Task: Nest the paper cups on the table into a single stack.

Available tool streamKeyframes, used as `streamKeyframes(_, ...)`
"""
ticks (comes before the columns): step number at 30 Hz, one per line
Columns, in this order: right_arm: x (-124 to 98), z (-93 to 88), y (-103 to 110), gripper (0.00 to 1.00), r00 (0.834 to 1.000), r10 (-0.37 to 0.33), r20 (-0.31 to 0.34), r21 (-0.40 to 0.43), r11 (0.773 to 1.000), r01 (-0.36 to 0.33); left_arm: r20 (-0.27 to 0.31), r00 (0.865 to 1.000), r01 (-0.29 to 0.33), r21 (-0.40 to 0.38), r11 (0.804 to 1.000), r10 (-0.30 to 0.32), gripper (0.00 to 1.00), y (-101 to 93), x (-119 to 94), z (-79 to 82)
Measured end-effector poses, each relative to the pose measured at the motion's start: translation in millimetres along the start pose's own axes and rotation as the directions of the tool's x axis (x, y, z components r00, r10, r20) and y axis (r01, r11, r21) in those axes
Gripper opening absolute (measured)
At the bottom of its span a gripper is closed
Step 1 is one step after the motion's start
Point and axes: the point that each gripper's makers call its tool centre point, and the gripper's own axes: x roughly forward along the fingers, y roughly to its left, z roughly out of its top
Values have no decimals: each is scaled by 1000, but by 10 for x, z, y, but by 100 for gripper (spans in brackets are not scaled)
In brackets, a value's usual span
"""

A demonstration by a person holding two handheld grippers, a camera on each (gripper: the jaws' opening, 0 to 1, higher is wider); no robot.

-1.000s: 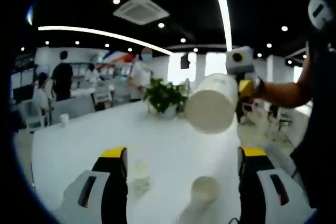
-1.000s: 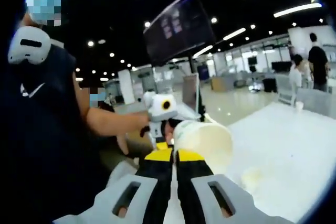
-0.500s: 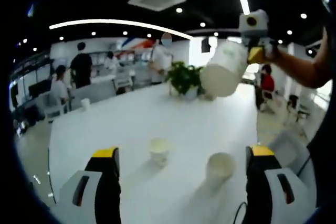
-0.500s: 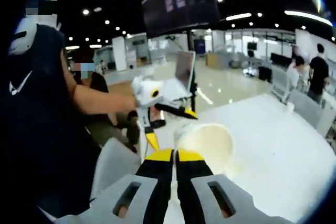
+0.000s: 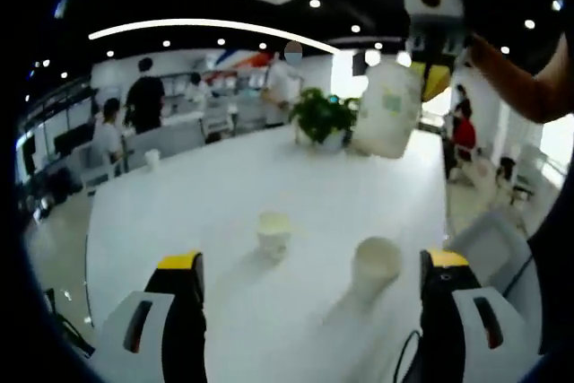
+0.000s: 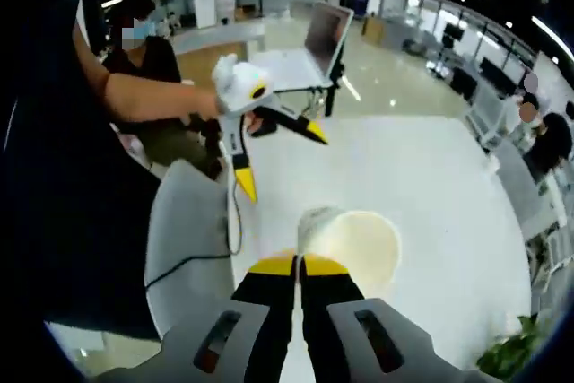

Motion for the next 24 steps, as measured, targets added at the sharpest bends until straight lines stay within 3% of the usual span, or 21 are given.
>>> streamKeyframes(5, 39, -68, 6, 0, 988, 13, -151, -40, 999, -20, -15, 1000, -9, 14, 1000, 10, 98, 1, -7, -44)
streamKeyframes(10, 97, -109, 25, 0, 958, 17, -286, -84, 996, -42, -31, 999, -19, 19, 1000, 19, 98, 15, -4, -118)
streamKeyframes(17, 130, -41, 52, 0, 935, 15, -354, -93, 994, -51, -56, 997, -44, -12, 999, 43, 98, 70, -57, -218)
streamKeyframes(24, 159, -13, 30, 0, 928, 1, -372, -81, 996, -34, -47, 995, -86, -52, 995, 84, 98, 155, -188, -262)
